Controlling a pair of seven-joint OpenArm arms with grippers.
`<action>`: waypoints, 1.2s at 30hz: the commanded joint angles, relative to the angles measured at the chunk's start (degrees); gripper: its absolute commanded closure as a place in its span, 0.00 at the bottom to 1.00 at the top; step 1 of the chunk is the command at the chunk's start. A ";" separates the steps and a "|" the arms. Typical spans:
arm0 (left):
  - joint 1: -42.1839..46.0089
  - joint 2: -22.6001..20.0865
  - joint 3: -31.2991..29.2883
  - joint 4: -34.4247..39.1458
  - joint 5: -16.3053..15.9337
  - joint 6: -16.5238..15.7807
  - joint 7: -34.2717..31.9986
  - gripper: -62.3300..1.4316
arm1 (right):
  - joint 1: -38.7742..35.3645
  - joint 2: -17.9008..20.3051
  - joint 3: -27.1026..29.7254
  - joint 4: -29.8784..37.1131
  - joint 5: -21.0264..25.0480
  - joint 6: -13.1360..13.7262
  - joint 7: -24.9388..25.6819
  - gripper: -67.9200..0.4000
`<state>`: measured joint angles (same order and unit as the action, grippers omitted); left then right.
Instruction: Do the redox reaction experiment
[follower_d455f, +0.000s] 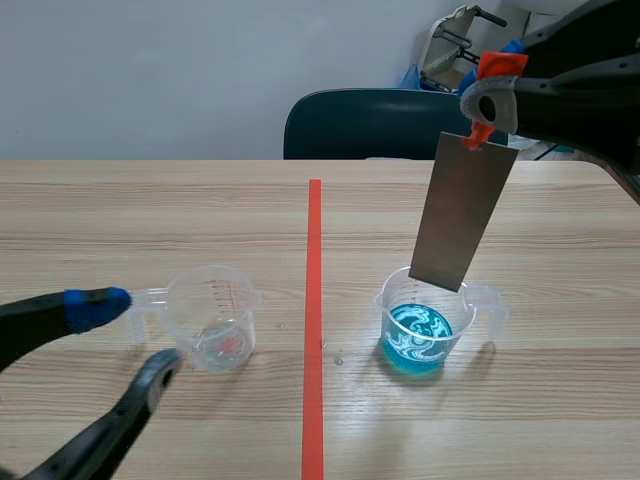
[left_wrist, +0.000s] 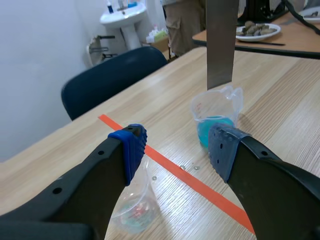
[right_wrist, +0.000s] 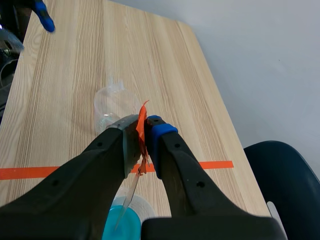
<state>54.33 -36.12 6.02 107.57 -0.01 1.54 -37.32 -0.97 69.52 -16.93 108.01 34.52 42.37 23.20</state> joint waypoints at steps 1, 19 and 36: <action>2.78 0.68 -1.22 0.24 -0.26 0.26 -2.95 0.50 | 0.66 0.33 0.87 0.26 0.87 0.35 0.68 0.99; 19.32 0.90 -10.64 0.20 2.64 0.28 -11.74 0.00 | 0.66 0.33 0.87 0.26 0.87 0.35 0.68 0.99; 19.17 0.85 -10.67 0.13 1.36 0.94 -6.16 0.00 | 0.66 0.33 0.87 0.26 0.87 0.35 0.68 0.99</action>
<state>73.47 -35.70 -5.02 107.35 1.50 2.37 -42.48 -0.97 69.52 -16.93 108.01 34.52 42.37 23.22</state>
